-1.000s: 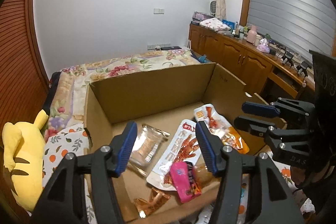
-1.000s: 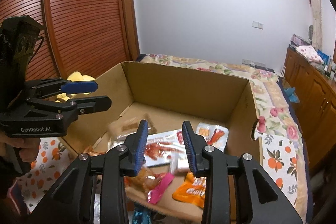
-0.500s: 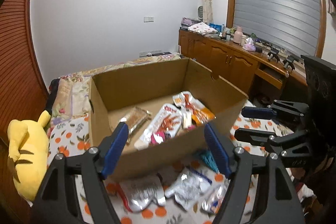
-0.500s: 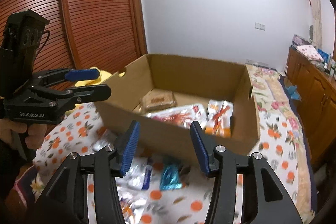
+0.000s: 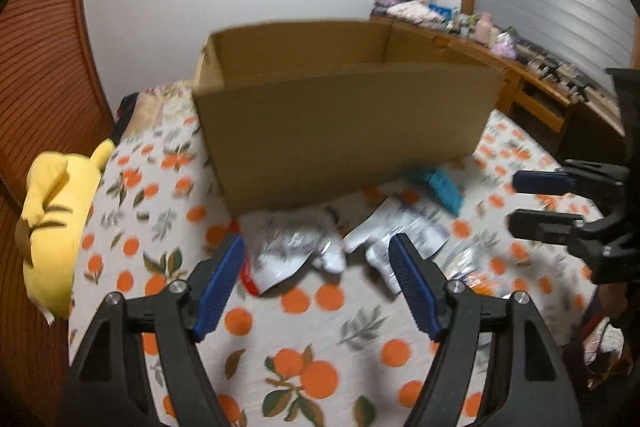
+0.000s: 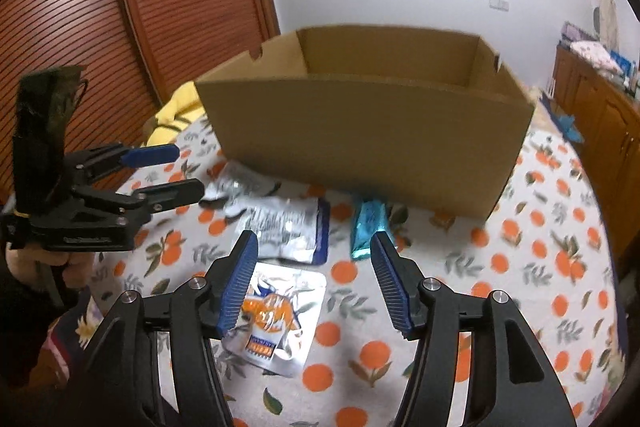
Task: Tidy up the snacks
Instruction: 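Move both tools back to the foil packs on the sheet, then grasp the silver foil pack with the left tool while the right tool lowers onto the orange-printed foil pack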
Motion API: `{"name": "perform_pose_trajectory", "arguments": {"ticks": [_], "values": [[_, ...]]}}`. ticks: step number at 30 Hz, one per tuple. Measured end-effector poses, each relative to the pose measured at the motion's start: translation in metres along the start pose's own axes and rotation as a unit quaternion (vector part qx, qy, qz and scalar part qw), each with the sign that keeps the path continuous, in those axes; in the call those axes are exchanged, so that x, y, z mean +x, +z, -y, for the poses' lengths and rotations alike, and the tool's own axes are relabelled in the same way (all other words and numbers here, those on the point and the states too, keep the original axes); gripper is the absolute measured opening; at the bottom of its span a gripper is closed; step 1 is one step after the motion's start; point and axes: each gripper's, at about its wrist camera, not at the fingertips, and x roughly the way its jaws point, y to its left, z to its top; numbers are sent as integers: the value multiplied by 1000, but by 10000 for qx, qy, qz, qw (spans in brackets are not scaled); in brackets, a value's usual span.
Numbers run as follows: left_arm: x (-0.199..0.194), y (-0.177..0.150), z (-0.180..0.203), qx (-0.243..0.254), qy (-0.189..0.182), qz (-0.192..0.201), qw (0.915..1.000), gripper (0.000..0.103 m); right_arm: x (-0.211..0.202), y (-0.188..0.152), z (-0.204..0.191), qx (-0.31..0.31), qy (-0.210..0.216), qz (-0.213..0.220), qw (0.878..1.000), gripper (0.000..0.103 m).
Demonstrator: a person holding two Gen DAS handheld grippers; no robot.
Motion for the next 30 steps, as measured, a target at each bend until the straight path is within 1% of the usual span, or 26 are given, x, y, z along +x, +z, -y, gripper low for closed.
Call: {"name": "perform_pose_trajectory", "arguments": {"ticks": [4, 8, 15, 23, 26, 30], "values": [[15, -7, -12, -151, 66, -129, 9998, 75, 13, -8, -9, -67, 61, -154, 9998, 60], [20, -9, -20, -260, 72, -145, 9995, 75, 21, -16, -18, -143, 117, -299, 9994, 60], [27, -12, -27, -442, 59, -174, 9989, 75, 26, -21, -21, -173, 107, -410, 9990, 61], [31, -13, -28, -486, 91, -217, 9985, 75, 38, -24, -26, -217, -5, -566, 9982, 64], [32, -13, -27, -465, 242, -252, 9983, 75, 46, -28, -28, -270, -102, -683, 9972, 65], [34, -13, -24, -382, 258, -270, 9986, 75, 49, -29, -32, -418, -261, -718, 9962, 70]]}}
